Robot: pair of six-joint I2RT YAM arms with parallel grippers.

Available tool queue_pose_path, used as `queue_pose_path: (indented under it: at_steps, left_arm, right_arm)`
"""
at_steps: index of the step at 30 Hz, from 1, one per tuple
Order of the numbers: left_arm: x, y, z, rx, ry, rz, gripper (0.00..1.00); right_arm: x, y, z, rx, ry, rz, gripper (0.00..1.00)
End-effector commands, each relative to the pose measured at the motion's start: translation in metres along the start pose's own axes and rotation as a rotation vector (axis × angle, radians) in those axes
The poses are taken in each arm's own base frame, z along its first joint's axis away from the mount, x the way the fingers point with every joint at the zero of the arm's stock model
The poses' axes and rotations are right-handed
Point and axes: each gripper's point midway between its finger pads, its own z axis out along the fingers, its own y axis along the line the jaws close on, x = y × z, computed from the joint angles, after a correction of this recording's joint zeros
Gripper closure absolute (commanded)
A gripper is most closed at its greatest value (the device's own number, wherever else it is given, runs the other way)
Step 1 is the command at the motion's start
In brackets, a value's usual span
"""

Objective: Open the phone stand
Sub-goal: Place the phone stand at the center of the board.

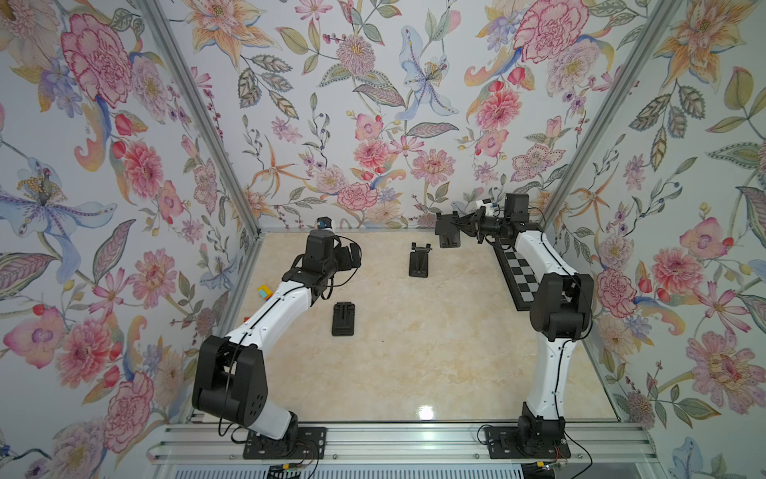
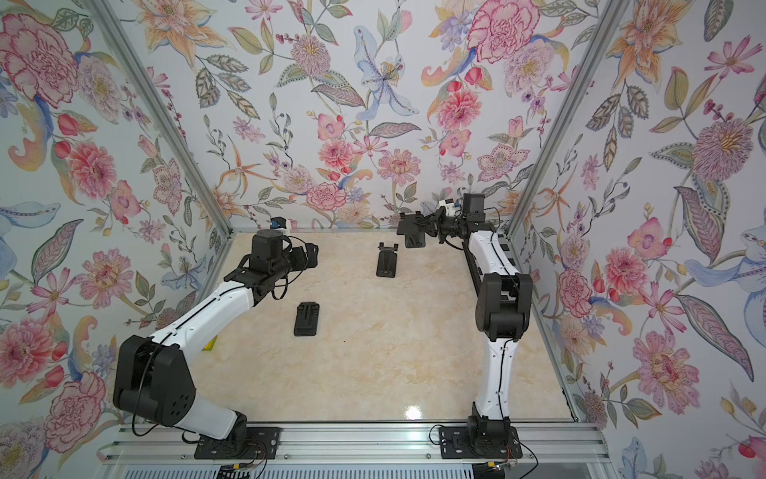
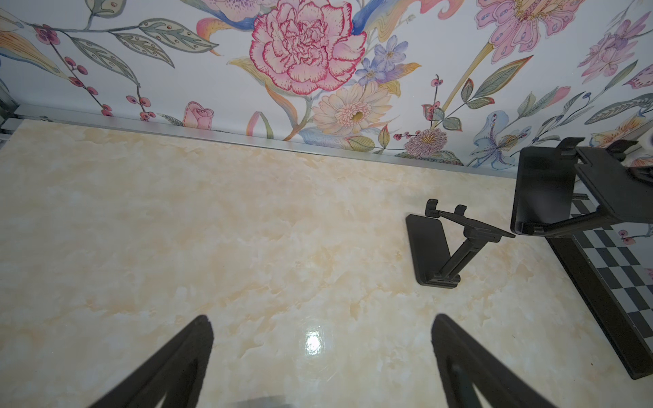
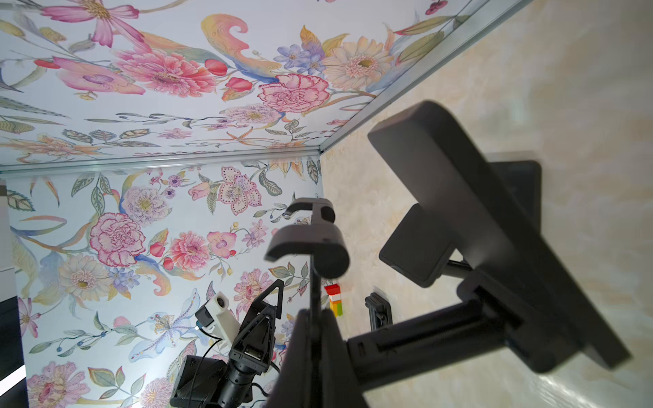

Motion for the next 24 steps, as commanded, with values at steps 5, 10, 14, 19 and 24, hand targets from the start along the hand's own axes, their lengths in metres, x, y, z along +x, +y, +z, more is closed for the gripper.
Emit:
queue_pose_path:
  at_steps: [5, 10, 14, 19, 24]
  left_arm:
    - [0.007, -0.003, 0.007, -0.011, 0.035, 0.037, 0.02]
    - [0.01, -0.002, 0.007, -0.016, 0.044, 0.043, 0.02]
    - [0.014, -0.001, 0.008, -0.018, 0.057, 0.046, 0.02]
    - [0.016, 0.001, 0.008, -0.022, 0.061, 0.046, 0.02]
    - [0.018, 0.002, 0.008, -0.027, 0.068, 0.048, 0.02]
  right_arm:
    - [0.008, -0.013, 0.008, -0.073, 0.067, 0.112, 1.0]
    - [0.011, -0.034, 0.003, -0.028, 0.053, 0.146, 1.0]
    - [0.013, -0.05, 0.0, -0.001, 0.051, 0.177, 1.0]
    - [0.018, -0.068, 0.0, 0.018, 0.056, 0.21, 1.0]
    - [0.018, -0.081, 0.003, 0.022, 0.057, 0.242, 0.97]
